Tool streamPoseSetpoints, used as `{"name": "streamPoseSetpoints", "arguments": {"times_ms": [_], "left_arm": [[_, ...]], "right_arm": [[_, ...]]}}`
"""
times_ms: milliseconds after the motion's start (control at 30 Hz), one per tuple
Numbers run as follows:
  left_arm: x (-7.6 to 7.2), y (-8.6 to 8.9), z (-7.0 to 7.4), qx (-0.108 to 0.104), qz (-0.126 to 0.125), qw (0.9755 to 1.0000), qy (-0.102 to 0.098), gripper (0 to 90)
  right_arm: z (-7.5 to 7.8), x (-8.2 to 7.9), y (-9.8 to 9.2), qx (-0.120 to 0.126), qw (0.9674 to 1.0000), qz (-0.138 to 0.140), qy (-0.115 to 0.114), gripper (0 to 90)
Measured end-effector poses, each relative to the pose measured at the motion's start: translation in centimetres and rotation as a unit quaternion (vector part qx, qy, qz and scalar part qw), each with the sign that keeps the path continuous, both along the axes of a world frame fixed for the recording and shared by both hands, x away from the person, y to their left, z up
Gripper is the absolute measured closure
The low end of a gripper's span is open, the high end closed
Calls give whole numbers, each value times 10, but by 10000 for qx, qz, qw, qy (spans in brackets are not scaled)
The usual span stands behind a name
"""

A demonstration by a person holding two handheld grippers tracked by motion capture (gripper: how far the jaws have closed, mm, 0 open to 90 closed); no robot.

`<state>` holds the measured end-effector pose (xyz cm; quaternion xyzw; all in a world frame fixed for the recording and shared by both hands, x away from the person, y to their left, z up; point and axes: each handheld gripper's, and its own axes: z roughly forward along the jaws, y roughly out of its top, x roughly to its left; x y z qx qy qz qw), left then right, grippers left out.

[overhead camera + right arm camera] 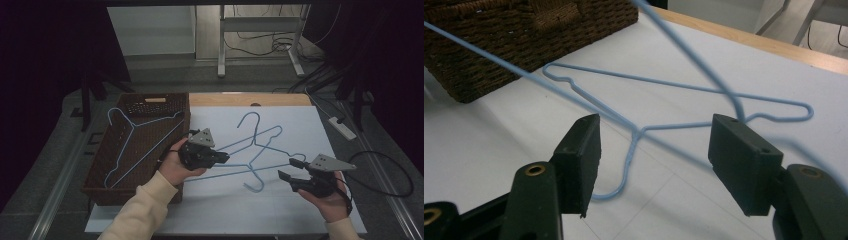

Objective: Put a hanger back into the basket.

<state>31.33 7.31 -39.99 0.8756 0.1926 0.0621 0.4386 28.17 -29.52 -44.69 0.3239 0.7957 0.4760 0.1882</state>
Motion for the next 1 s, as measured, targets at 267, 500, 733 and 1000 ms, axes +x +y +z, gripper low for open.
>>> {"name": "streamPoseSetpoints", "arguments": {"times_ms": [267, 500, 733, 1000], "left_arm": [[-8, 15, 9, -151, 254, 9995, -141, 869], [-15, 35, 17, -439, 538, 9973, -219, 870], [-24, 58, 23, -704, 783, 9938, -351, 870], [-32, 76, 24, -821, 977, 9908, -440, 870]], "right_arm": [[-11, 1, -2, 5, 9999, -74, 101, 378], [-18, 3, -6, 10, 9997, -186, 184, 374], [-25, 5, -10, -32, 9993, -274, 271, 373], [-27, 6, -9, -85, 9992, -274, 291, 370]]}}
